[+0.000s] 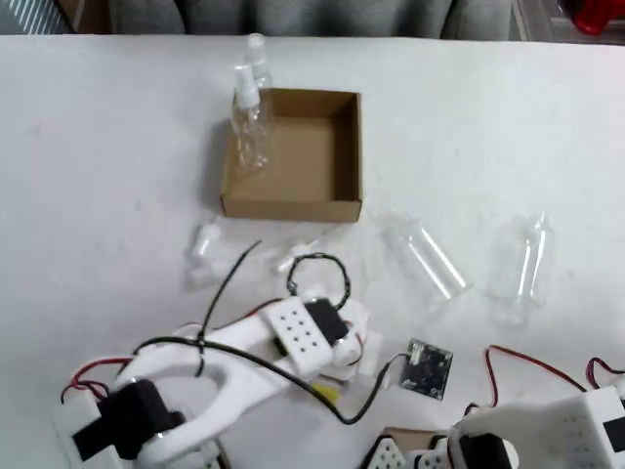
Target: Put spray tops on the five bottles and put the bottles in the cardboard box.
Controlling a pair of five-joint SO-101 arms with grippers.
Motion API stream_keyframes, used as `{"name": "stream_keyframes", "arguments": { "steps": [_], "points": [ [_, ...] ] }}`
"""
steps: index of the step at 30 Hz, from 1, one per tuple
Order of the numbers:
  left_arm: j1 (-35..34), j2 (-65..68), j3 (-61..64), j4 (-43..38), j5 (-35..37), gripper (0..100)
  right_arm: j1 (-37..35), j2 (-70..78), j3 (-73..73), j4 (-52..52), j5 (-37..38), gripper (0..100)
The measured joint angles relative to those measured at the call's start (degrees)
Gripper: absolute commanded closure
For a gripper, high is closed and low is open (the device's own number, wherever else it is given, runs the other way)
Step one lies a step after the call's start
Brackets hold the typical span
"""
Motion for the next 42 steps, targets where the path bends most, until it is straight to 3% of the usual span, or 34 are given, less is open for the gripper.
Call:
{"name": "stream_keyframes", "arguments": {
  "steps": [10, 23, 27, 33, 42],
  "points": [
    [0.00, 0.00, 0.35, 0.00, 0.00, 90, 0.00, 0.00, 0.00, 0.00, 0.00, 98.1],
    [0.62, -0.09, -0.18, 1.49, 0.09, 95, -0.09, 0.00, 0.00, 2.20, 3.34, 98.1],
    [-0.26, -1.41, -3.60, 6.42, 6.42, 95, -1.93, 0.00, 0.00, 8.26, 4.40, 98.1],
    [-8.79, -10.02, -10.64, 14.86, 15.12, 95, -6.15, -2.46, 0.00, 18.81, 5.27, 98.2],
    [-26.29, -25.85, -11.69, 24.70, 23.56, 95, -17.41, -11.60, 0.00, 38.68, 10.20, 98.2]
  ]
}}
